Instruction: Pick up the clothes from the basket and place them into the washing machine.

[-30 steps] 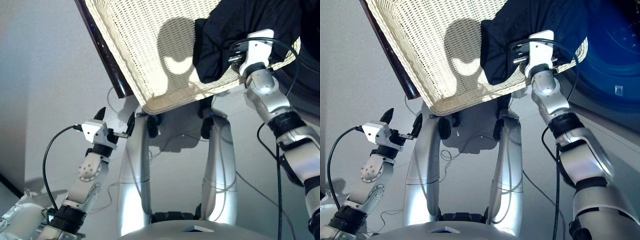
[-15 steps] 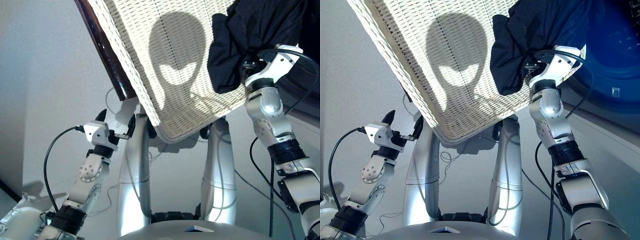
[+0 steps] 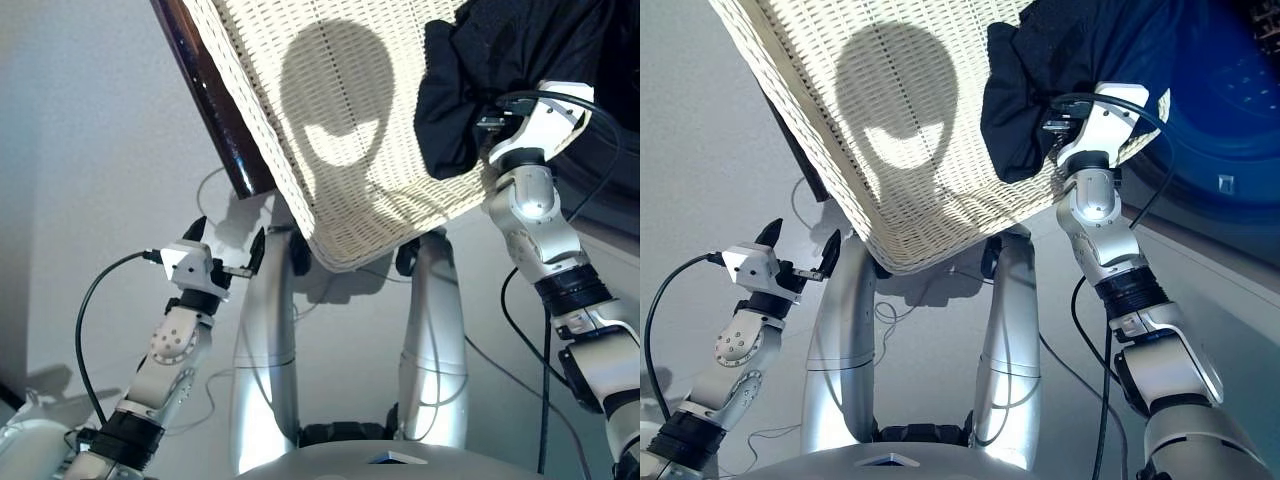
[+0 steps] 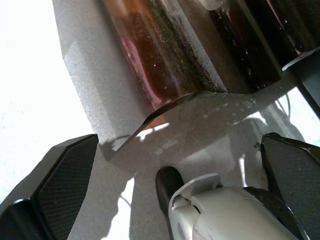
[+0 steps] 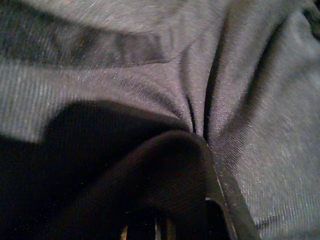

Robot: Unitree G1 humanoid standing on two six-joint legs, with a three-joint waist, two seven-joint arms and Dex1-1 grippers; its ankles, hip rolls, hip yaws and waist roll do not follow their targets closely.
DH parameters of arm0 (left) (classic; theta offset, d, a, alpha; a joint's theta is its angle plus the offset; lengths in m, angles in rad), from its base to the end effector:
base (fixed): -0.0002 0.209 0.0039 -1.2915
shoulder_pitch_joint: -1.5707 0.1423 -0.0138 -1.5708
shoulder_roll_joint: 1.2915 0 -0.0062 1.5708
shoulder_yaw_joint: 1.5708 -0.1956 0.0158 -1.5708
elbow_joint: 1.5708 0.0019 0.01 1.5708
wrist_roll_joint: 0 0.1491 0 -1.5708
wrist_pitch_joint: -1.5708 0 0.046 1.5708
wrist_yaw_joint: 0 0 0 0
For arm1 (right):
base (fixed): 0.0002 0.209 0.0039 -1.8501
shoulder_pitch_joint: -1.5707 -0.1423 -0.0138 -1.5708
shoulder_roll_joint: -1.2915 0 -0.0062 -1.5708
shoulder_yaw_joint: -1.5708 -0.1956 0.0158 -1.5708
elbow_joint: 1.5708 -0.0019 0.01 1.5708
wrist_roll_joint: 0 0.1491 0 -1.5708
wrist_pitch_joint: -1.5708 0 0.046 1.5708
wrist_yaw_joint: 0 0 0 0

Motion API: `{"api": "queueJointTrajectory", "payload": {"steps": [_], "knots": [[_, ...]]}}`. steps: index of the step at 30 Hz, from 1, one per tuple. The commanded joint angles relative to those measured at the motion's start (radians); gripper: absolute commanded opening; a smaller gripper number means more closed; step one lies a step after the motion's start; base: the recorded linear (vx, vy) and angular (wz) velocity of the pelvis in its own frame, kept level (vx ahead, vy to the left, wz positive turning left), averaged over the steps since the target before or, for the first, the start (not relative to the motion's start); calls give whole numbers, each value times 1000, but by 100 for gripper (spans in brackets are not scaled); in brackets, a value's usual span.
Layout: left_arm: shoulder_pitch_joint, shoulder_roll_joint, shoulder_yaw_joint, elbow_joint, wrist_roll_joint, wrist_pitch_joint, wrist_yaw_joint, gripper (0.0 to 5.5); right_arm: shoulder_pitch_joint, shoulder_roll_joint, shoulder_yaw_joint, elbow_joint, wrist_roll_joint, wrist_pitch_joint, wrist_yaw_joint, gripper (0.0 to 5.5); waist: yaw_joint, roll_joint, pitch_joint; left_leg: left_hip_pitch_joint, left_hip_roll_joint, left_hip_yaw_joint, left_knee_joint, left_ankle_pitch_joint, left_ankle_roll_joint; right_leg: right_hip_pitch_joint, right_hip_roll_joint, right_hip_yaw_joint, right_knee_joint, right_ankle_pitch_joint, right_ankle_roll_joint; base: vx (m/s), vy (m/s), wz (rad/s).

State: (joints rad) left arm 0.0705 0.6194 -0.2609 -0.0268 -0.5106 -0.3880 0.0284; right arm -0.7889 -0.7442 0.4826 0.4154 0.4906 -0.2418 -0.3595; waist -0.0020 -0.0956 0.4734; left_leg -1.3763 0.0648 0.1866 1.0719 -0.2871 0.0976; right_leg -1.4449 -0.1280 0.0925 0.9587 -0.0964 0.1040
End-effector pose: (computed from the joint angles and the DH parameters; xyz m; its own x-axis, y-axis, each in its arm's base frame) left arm 0.1922 0.2216 0.0492 0.9590 -0.2071 0.1933 0.1974 0.9779 0.0685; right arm 0.3348 -0.2115 0.1832 0.8847 -0.0017 0.4662 0.1544 0.9447 -0.2894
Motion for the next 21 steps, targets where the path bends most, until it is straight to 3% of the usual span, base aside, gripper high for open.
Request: {"api": "queueJointTrajectory", "payload": {"steps": [1, 4, 5, 6, 10, 13, 21], "knots": [[94, -35, -21, -12, 9, -38, -13, 550, -369, -262, -36, 190, -164, -65, -74, 0, 10, 44, -165, 22, 12, -57, -115, 81, -72, 52, 31, -74, -2, -38, -77, 0, 0, 0], [102, -46, -14, -30, 5, -39, -12, 550, -522, -221, 135, 341, -269, -8, -75, 0, 19, 51, -160, 17, 12, -54, -116, 83, -71, 47, 30, -75, -4, -31, -76, 0, 0, 0], [105, -50, -11, -35, 6, -36, -13, 550, -561, -204, 185, 383, -303, 14, -62, 125, 22, 53, -158, 16, 11, -53, -117, 84, -70, 47, 29, -77, -6, -29, -76, 0, 0, 0], [107, -55, -8, -40, 6, -34, -14, 550, -589, -176, 218, 432, -306, 24, -48, 550, 24, 56, -155, 16, 9, -53, -119, 85, -70, 48, 28, -78, -8, -28, -76, 0, 0, 0], [102, -64, 1, -47, 1, -27, -24, 550, -661, -136, 308, 500, -300, 37, -5, 550, 26, 54, -145, 15, 5, -52, -123, 89, -71, 48, 26, -80, -12, -22, -75, 0, 0, 0], [97, -64, 9, -45, 0, -27, -28, 550, -641, -162, 309, 457, -271, 28, 23, 550, 20, 46, -136, 21, 2, -53, -133, 94, -74, 55, 24, -82, -21, -18, -72, 0, 0, 0], [109, -54, 36, -47, 4, -34, -37, 550, -379, -395, 187, 143, -169, -29, 127, 550, -9, 15, -131, 30, 0, -60, -143, 98, -78, 75, 19, -89, -39, -16, -69, 0, 0, 0]]}}
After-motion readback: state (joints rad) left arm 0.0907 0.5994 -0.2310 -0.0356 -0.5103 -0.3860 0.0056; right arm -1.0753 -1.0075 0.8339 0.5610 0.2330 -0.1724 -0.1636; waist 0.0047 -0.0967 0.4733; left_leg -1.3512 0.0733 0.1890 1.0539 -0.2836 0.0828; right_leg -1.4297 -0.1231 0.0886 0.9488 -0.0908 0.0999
